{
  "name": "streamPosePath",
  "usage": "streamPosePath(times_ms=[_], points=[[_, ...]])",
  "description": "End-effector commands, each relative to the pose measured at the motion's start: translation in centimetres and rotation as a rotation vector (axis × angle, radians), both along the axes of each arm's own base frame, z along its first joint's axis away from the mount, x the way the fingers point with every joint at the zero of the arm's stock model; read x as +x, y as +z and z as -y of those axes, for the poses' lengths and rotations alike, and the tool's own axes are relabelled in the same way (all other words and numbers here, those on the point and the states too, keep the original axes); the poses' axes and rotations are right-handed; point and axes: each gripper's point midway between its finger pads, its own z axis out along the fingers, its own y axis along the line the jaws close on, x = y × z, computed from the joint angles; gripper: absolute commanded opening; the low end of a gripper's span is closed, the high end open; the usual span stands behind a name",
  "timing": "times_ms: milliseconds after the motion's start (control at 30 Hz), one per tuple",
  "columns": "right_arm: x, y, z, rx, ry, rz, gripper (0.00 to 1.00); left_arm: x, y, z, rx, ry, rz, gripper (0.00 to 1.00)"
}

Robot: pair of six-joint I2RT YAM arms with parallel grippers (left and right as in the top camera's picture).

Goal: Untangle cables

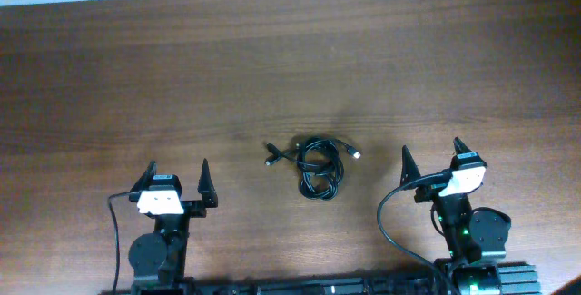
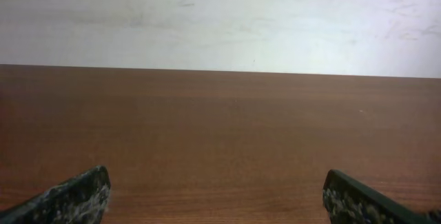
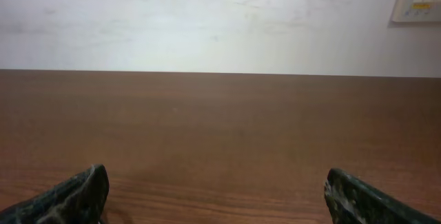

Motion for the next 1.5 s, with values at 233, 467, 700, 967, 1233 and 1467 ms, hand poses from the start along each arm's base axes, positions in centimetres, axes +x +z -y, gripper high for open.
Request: streamPosePath(times_ms=[233, 467, 700, 967, 1233, 1467], points=[[0.0, -0.3, -0.1, 0.004, 0.000, -0.006, 0.99, -0.1, 0.0, 0.5, 0.017, -0.030, 0.003, 0.99], [0.0, -0.3, -0.1, 0.004, 0.000, -0.006, 0.99, -0.1, 0.0, 0.5, 0.017, -0.030, 0.003, 0.99], [0.0, -0.3, -0.1, 0.004, 0.000, -0.006, 0.99, -0.1, 0.2, 0.6, 0.017, -0.038, 0.009, 0.99], [0.0, -0.3, -0.1, 0.004, 0.000, -0.006, 0.99, 0.0, 1.0, 0.6, 0.017, -0.037, 0.043, 0.99], [0.0, -0.3, -0.1, 0.004, 0.000, -0.006, 0.99, 0.0, 0.9, 0.4, 0.018, -0.023, 0.040, 0.99], [0.0, -0.3, -0.1, 0.004, 0.000, -0.006, 0.99, 0.0, 0.8, 0.4, 0.017, -0.023, 0.035, 0.99]])
